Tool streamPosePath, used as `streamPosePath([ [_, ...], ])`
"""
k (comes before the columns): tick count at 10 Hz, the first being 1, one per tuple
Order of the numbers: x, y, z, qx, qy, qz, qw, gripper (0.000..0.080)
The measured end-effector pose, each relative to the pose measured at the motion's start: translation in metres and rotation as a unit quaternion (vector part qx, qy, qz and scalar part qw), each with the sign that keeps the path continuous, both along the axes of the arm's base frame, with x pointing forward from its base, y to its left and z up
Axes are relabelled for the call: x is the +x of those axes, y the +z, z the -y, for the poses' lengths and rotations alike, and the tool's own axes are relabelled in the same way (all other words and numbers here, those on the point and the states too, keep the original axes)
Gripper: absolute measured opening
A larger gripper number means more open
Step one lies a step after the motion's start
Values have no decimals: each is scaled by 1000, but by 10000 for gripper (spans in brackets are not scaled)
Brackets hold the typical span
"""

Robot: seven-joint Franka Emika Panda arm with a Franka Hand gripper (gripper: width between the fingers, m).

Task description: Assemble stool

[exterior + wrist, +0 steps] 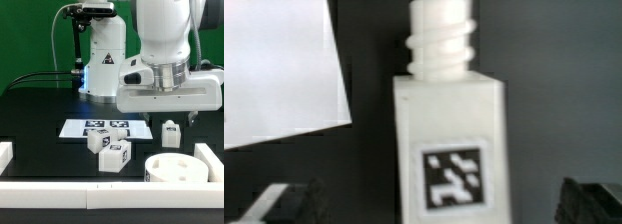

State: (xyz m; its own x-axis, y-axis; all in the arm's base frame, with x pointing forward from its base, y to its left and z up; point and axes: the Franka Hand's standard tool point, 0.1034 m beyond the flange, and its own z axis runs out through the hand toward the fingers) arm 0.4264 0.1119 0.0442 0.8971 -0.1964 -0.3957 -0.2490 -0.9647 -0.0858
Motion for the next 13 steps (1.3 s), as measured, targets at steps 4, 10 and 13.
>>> streamPosePath([
  [4, -1, -13, 0, 41, 58, -99, 993, 648],
  [10, -8, -25, 14, 53, 0, -267, 962, 648],
  [13, 1, -29, -8, 45, 3, -274, 961, 648],
])
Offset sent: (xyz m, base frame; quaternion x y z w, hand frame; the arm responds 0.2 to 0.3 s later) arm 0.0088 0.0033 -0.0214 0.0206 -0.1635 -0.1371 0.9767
